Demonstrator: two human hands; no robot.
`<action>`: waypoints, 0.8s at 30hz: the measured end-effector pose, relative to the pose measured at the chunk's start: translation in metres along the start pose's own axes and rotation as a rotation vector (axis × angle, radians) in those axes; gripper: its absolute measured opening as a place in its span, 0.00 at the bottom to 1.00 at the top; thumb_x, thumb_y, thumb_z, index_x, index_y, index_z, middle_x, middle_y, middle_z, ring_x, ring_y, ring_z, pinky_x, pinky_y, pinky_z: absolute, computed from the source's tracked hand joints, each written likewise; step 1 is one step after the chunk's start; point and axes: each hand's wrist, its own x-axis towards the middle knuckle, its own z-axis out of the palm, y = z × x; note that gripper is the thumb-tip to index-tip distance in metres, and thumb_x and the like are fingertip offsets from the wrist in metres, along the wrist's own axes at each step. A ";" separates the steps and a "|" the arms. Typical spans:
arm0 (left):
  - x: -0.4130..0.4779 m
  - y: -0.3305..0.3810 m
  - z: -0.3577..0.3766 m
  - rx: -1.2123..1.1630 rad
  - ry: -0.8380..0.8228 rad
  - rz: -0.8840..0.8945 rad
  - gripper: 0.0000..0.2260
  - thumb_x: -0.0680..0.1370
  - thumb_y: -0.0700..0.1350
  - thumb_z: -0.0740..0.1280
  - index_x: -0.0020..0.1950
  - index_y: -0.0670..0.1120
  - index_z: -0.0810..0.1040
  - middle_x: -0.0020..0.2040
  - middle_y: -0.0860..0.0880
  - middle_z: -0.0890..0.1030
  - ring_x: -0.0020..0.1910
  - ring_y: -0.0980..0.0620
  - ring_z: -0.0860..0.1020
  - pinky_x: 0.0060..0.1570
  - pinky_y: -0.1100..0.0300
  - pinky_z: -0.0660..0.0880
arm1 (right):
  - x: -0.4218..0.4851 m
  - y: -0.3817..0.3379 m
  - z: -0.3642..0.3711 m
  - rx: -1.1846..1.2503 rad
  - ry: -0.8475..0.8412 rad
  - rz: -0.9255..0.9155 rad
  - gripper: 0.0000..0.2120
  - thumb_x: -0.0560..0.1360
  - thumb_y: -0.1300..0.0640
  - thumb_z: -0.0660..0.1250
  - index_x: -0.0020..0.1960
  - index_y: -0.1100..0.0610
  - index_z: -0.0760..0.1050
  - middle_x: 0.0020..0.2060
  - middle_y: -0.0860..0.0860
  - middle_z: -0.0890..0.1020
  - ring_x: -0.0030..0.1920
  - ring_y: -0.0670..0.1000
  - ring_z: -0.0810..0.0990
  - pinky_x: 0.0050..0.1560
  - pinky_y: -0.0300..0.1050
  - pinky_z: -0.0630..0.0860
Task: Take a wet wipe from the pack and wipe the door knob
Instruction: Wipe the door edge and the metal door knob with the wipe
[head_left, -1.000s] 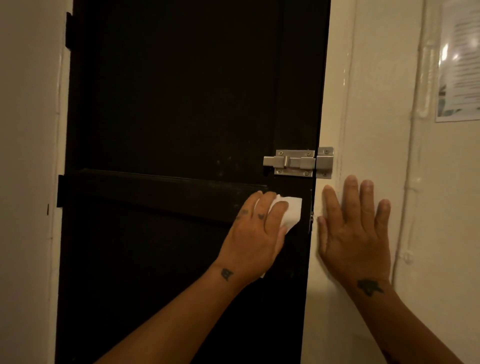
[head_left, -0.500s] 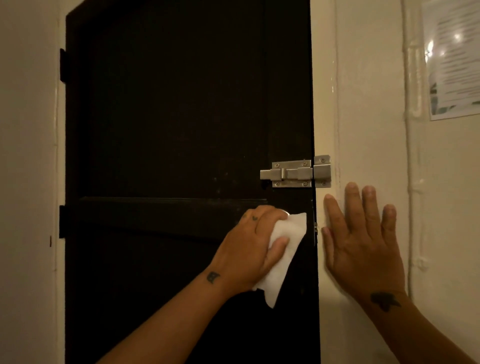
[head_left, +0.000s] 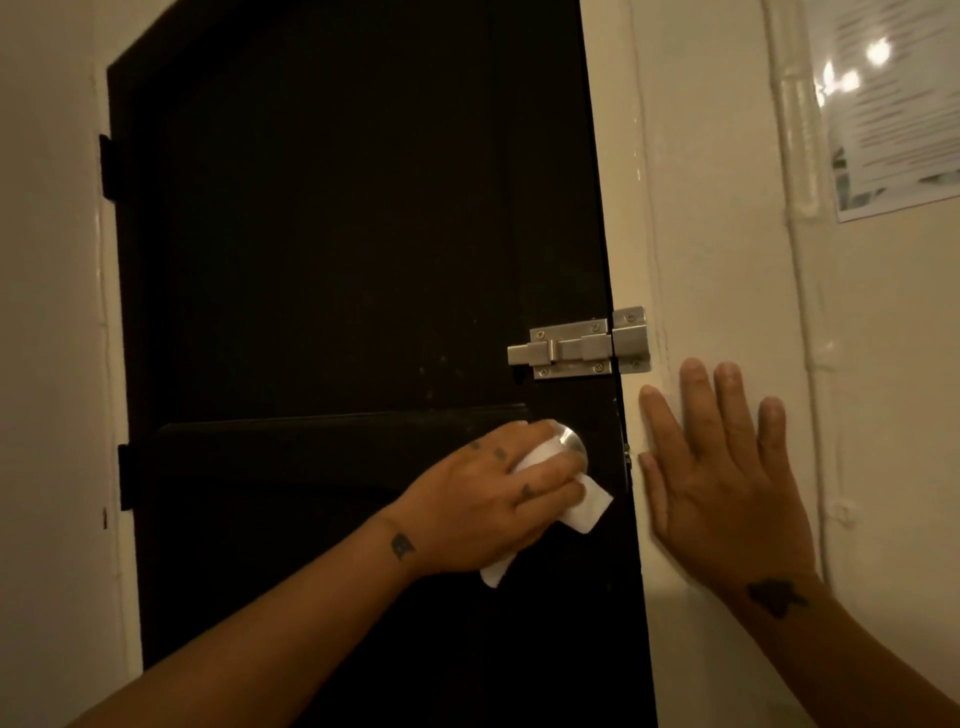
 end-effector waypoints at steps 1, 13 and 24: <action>0.001 -0.003 -0.002 -0.010 0.003 0.012 0.14 0.77 0.51 0.57 0.61 0.48 0.68 0.64 0.48 0.70 0.63 0.46 0.66 0.64 0.54 0.63 | 0.000 0.000 0.000 -0.001 0.000 -0.001 0.27 0.77 0.48 0.43 0.71 0.60 0.58 0.70 0.64 0.57 0.71 0.65 0.52 0.69 0.61 0.45; -0.016 -0.003 0.005 0.032 0.066 0.077 0.20 0.77 0.42 0.61 0.68 0.45 0.62 0.68 0.47 0.63 0.70 0.42 0.60 0.72 0.50 0.54 | 0.000 0.001 0.002 -0.005 0.005 -0.005 0.27 0.78 0.47 0.41 0.72 0.59 0.57 0.71 0.64 0.57 0.71 0.64 0.51 0.70 0.59 0.41; -0.029 0.010 -0.034 -0.106 0.083 0.021 0.15 0.78 0.42 0.60 0.64 0.42 0.67 0.64 0.44 0.72 0.66 0.50 0.69 0.68 0.57 0.65 | -0.001 0.001 0.000 0.006 0.010 -0.001 0.27 0.76 0.49 0.48 0.71 0.59 0.58 0.71 0.64 0.56 0.71 0.64 0.51 0.69 0.60 0.44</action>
